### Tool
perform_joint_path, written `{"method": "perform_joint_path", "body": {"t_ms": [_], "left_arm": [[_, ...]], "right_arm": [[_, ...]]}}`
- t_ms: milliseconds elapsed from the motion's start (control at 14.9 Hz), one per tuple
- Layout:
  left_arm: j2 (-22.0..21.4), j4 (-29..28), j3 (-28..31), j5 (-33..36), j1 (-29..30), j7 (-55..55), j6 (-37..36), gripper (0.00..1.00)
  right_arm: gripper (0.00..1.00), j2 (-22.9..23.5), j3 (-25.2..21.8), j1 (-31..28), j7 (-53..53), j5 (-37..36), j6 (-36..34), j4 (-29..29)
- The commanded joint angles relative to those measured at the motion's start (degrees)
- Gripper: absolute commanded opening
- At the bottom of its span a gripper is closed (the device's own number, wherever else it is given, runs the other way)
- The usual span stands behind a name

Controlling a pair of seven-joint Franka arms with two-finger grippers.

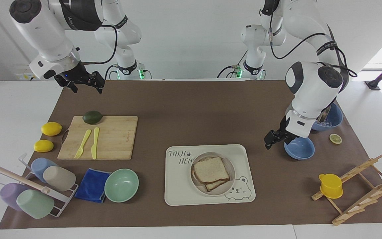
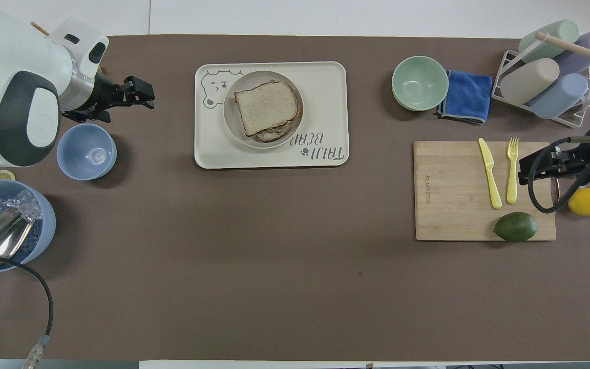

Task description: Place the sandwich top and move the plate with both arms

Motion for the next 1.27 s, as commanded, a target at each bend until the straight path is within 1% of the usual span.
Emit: {"method": "perform_joint_path", "body": {"t_ms": [0, 201, 401, 535, 736, 1204], "left_arm": [[-4.0, -1.4, 0.2, 3.8, -0.1, 1.6, -4.1, 1.00], [-7.7, -1.9, 0.2, 4.9, -0.1, 2.9, -8.6, 1.00], [-11.8, -2.1, 0.2, 4.9, 1.0, 7.7, -14.0, 1.00], [-13.9, -2.5, 0.2, 4.9, 1.3, 9.0, -16.9, 1.00], [-16.7, -3.1, 0.2, 5.2, 1.4, 10.0, -19.4, 1.00], [-18.7, -3.1, 0.2, 5.2, 1.5, 9.4, -22.1, 1.00]], "right_arm": [[1.00, -0.7, 0.1, -0.5, -0.9, 0.9, 0.2, -0.7], [1.00, -0.7, 0.1, -0.5, -0.9, 0.9, 0.2, -0.7], [1.00, -0.7, 0.1, -0.5, -0.9, 0.9, 0.2, -0.7], [1.00, -0.7, 0.1, -0.5, -0.9, 0.9, 0.2, -0.7], [1.00, -0.7, 0.1, -0.5, -0.9, 0.9, 0.2, -0.6], [1.00, -0.7, 0.1, -0.4, -0.8, 0.9, 0.2, -0.7]]}}
